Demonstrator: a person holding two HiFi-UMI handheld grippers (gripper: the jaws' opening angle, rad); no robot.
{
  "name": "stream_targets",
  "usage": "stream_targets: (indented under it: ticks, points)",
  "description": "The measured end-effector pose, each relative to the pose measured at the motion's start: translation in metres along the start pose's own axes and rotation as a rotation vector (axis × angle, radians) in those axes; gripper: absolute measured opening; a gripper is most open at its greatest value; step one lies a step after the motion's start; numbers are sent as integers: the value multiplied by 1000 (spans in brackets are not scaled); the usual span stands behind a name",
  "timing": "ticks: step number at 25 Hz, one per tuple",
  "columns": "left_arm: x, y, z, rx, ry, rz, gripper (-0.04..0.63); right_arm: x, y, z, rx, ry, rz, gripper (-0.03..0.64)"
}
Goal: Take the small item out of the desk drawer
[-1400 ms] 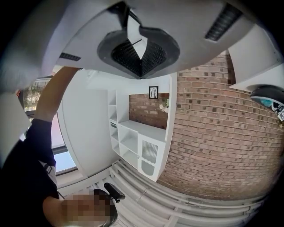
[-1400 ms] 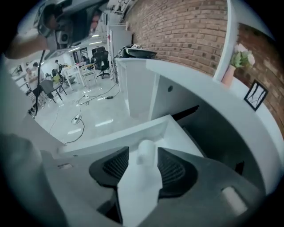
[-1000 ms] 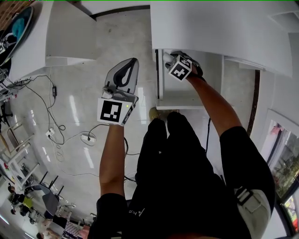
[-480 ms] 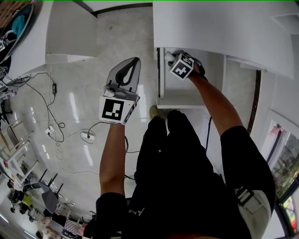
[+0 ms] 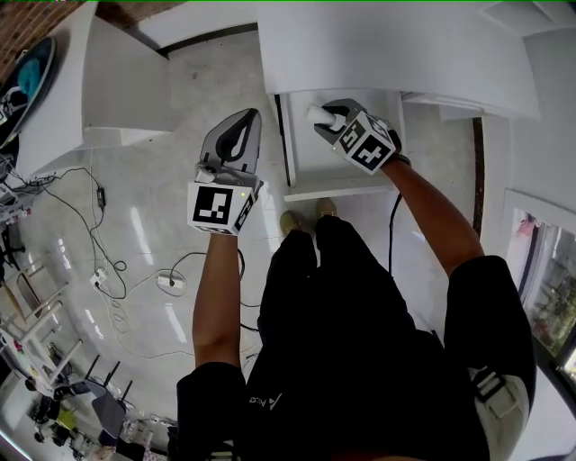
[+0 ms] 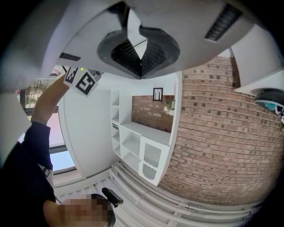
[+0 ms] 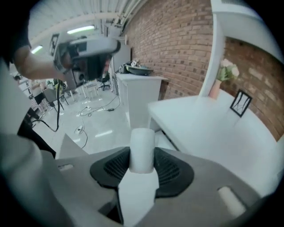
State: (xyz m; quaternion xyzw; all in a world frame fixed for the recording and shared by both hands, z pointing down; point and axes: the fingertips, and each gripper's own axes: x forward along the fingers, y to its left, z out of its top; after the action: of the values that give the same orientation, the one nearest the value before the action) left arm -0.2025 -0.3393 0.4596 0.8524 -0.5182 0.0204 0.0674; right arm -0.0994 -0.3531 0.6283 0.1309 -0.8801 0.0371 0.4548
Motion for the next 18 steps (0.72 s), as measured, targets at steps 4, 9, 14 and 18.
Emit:
stream_targets:
  ticks: [4, 9, 14, 18]
  points:
    - [-6, -17, 33, 22, -36, -5, 0, -76, -10, 34, 63, -200, -72, 169]
    - [-9, -50, 84, 53, -69, -34, 0, -164, -18, 70, 122, -437, -164, 169]
    - [-19, -110, 131, 102, -110, -89, 0, -257, 2, 91, 118, -647, -230, 169]
    - [-29, -131, 160, 110, -140, -102, 0, -306, 12, 103, 109, -777, -269, 169]
